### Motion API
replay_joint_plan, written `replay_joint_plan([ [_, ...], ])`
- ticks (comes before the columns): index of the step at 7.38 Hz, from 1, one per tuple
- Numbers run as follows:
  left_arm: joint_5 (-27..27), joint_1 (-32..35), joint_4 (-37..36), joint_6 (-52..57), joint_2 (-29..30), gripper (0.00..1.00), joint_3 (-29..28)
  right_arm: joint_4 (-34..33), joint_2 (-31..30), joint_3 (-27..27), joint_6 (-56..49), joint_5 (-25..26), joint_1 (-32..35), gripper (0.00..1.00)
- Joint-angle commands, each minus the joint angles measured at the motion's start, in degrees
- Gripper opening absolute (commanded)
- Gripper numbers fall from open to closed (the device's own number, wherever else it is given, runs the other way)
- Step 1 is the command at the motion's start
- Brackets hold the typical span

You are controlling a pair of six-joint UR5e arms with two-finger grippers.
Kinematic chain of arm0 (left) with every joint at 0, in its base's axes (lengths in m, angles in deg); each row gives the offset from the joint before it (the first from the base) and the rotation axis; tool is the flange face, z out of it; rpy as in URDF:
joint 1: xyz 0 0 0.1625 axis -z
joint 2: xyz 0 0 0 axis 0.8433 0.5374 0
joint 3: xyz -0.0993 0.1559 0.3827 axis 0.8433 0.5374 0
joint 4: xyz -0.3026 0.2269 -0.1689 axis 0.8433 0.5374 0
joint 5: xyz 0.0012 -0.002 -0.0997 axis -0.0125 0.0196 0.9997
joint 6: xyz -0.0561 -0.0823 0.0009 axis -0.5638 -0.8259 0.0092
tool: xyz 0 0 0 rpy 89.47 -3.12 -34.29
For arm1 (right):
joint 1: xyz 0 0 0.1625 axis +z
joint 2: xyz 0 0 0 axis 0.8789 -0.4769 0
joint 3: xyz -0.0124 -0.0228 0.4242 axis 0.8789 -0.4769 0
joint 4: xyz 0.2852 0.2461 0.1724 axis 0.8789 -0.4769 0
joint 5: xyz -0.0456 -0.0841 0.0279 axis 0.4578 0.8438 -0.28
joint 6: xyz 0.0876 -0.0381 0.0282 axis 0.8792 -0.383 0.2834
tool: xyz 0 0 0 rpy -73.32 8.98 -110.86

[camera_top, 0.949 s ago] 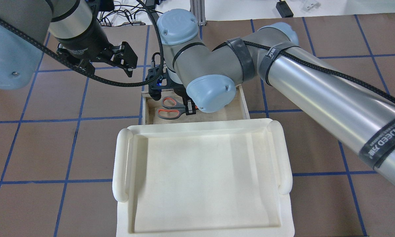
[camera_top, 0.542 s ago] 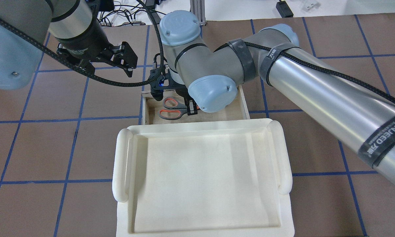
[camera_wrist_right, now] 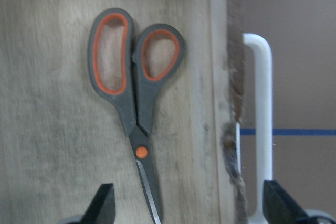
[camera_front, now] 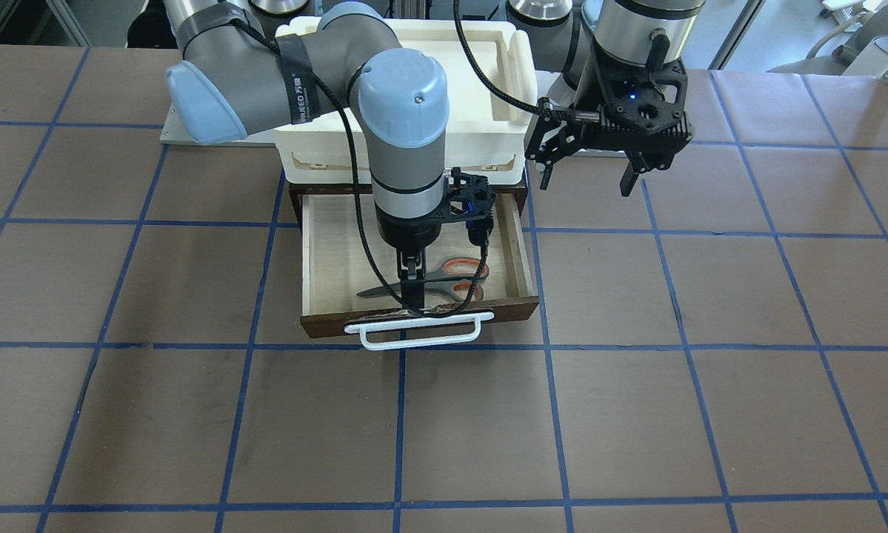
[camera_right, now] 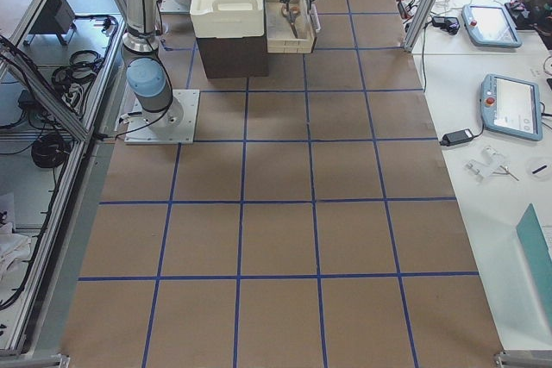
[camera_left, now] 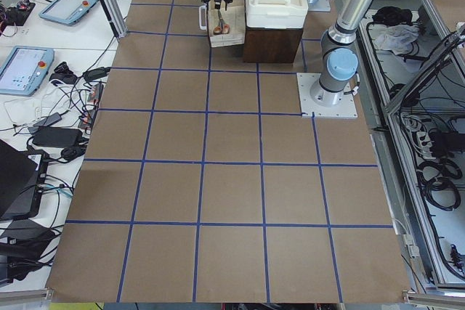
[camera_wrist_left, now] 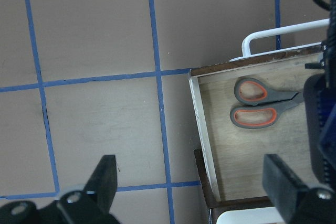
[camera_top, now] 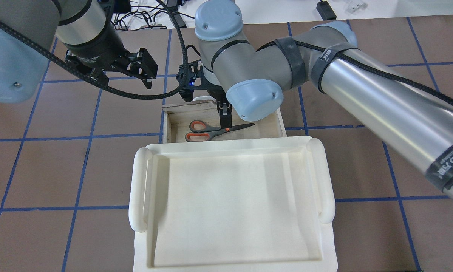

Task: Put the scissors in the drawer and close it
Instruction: 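Lower the scissors into the drawer and open the right gripper, then raise the right gripper and withdraw it from the drawer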

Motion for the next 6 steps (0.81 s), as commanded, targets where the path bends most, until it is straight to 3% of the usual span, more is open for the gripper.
replay_joint_plan([
  [1, 0.05, 0.00, 0.00, 0.00, 0.00, 1.00, 0.00, 0.08, -4.97, -0.11, 7.62, -0.70, -5.23, 0.99],
  [4, -0.04, 0.09, 0.00, 0.00, -0.17, 1.00, 0.17, 0.34, -9.64, -0.02, 45.00, -0.10, -7.10, 1.00],
  [6, 0.05, 0.09, 0.09, 0.00, -0.26, 1.00, 0.35, 4.98, -12.00, -0.11, 51.77, 0.08, -11.73, 1.00],
])
